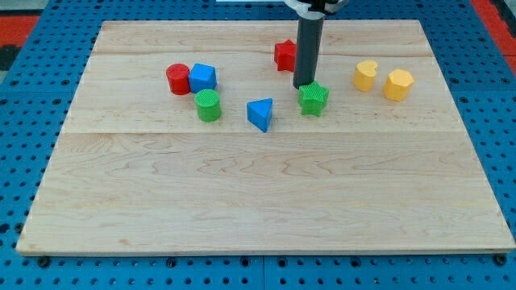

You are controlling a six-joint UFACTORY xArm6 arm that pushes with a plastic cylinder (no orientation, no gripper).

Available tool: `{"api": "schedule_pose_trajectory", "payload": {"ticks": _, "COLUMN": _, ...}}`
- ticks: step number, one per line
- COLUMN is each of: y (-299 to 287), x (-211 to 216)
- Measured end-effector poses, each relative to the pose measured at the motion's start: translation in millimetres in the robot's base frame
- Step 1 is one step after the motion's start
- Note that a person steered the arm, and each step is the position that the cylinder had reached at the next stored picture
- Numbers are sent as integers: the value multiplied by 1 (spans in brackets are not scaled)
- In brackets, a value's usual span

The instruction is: Push the green star into the green circle

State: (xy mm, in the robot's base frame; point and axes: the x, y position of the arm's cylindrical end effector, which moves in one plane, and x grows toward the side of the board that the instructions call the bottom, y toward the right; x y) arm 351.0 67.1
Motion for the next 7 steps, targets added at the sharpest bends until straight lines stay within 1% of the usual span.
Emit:
{"api": "schedule_pose_trajectory", "payload": {"ticks": 2, "y": 3, "x": 0}}
{"api": "schedule_pose_trajectory", "payload": {"ticks": 3, "y": 42, "x": -8}}
{"api": "schedule_pose_trajectory", "payload": {"ticks": 4, "y": 42, "x": -8}}
{"api": "schedule_pose_trajectory", "payload": {"ticks": 6, "y": 41, "x": 2}}
{"api": "schedule_pose_trajectory", "payload": {"ticks": 7, "y": 71, "x": 35}}
